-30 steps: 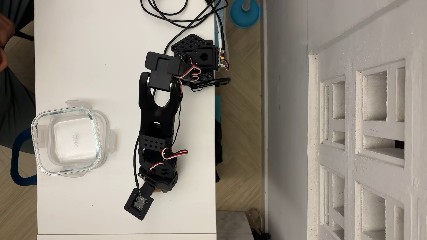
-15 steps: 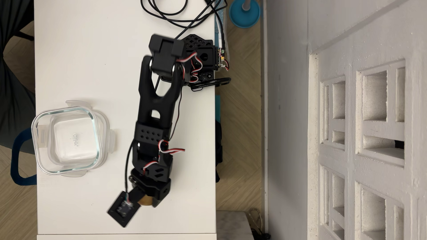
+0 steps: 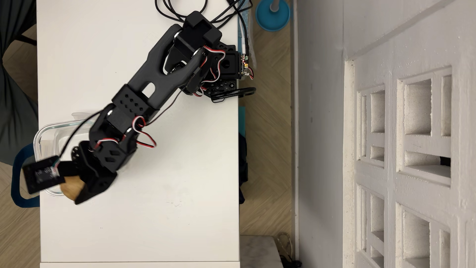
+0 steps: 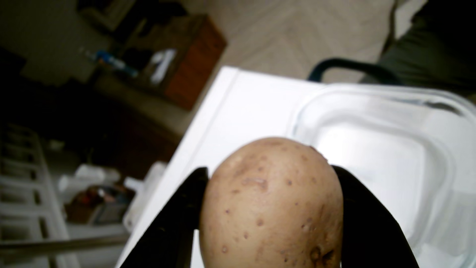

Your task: Grab the potato and put it in box

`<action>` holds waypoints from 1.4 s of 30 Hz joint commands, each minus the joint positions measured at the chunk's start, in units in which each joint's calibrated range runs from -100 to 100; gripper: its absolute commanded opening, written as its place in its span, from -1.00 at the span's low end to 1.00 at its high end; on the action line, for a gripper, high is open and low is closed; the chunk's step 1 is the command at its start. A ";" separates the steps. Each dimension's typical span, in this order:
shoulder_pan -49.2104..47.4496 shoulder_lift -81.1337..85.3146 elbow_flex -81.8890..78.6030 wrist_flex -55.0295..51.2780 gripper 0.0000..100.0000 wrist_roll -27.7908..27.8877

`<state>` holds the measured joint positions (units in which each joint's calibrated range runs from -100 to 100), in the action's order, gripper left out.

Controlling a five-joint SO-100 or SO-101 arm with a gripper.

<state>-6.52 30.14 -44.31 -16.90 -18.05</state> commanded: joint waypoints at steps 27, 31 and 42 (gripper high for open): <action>2.86 -21.83 0.40 12.28 -0.93 10.72; 1.49 -25.50 0.92 13.93 -0.93 10.72; 2.71 -28.05 2.14 12.71 -0.43 10.91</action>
<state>-4.01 1.52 -44.95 -4.92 -7.30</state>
